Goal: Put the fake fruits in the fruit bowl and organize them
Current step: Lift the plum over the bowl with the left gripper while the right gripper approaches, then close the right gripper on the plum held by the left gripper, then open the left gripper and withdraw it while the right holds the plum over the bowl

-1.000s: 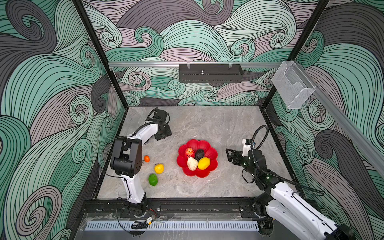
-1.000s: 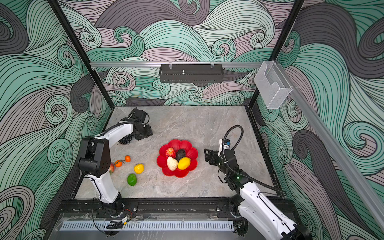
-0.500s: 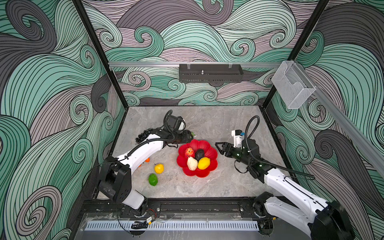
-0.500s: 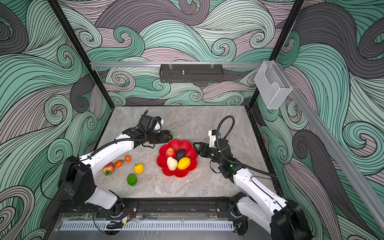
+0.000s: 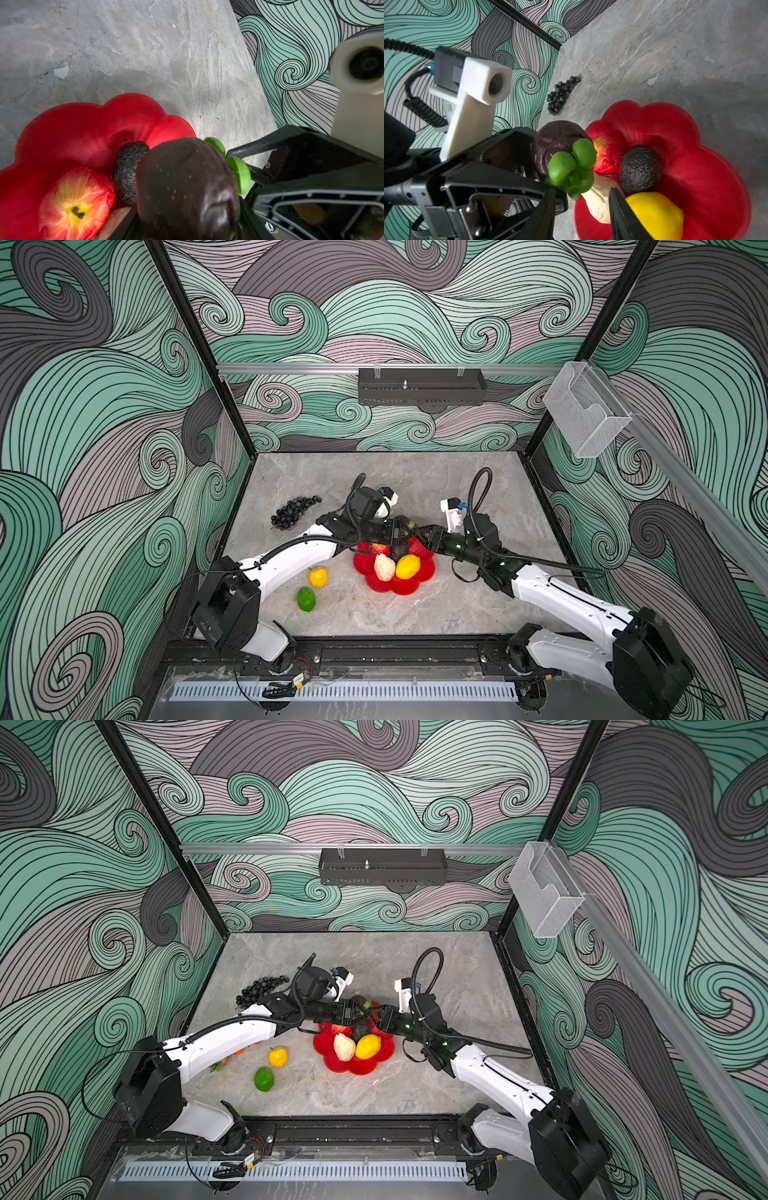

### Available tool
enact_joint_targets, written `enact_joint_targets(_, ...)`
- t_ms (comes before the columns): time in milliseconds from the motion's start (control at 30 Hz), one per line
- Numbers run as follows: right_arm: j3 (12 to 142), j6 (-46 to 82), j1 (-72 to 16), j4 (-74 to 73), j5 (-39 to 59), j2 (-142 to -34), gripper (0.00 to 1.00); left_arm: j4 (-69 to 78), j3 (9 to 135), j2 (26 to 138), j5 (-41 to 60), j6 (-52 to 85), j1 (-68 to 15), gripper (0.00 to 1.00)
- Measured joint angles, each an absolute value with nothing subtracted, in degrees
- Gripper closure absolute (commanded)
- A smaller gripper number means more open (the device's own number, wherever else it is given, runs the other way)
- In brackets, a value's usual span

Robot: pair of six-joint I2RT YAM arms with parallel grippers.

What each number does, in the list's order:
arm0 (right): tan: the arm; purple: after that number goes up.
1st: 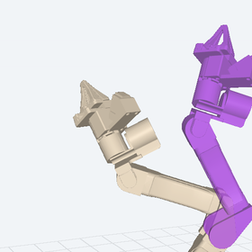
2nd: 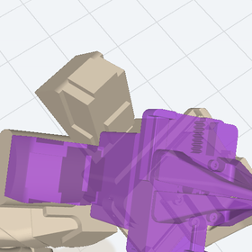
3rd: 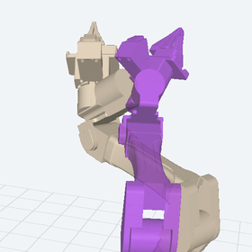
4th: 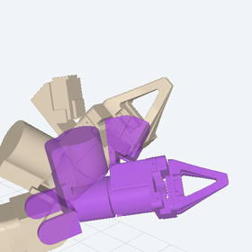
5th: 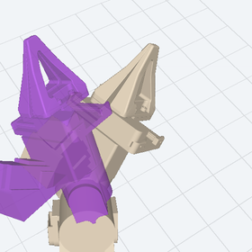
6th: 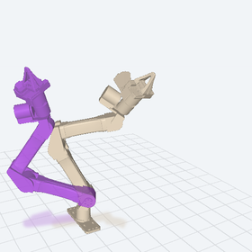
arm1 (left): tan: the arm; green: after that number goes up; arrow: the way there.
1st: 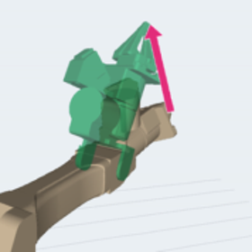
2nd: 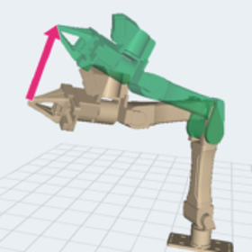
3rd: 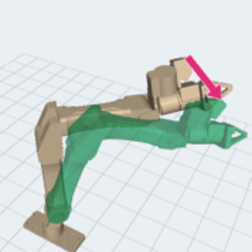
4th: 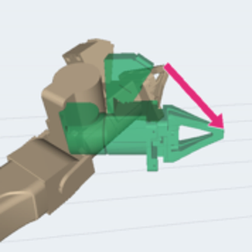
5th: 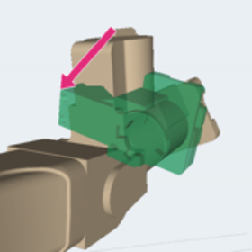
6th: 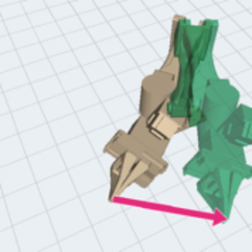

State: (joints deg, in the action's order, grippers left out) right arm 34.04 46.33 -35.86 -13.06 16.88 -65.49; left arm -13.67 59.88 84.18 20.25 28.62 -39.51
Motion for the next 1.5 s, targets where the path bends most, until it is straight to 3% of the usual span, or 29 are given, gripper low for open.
enact_joint_targets(733,35.2,43.8,-37.8,-9.3,14.4,-64.7,0.99,-12.7,58.2,83.6,21.7,27.0,-40.5,0.50)
enact_joint_targets(800,35.6,43.1,-38.3,-8.0,13.6,-64.3,1.00,-12.6,58.0,83.4,21.7,26.7,-40.6,0.46)
enact_joint_targets(1000,38.1,39.6,-40.0,-3.4,10.5,-63.2,1.00,-12.4,56.1,80.2,20.9,25.8,-41.0,0.20)
enact_joint_targets(1133,40.9,36.1,-40.3,2.1,7.2,-63.0,1.00,-12.4,52.9,74.7,15.6,25.4,-41.1,0.12)
enact_joint_targets(1500,54.5,24.1,-43.4,22.2,0.6,-70.6,1.00,-10.6,36.3,51.2,-15.5,23.5,-40.8,0.10)
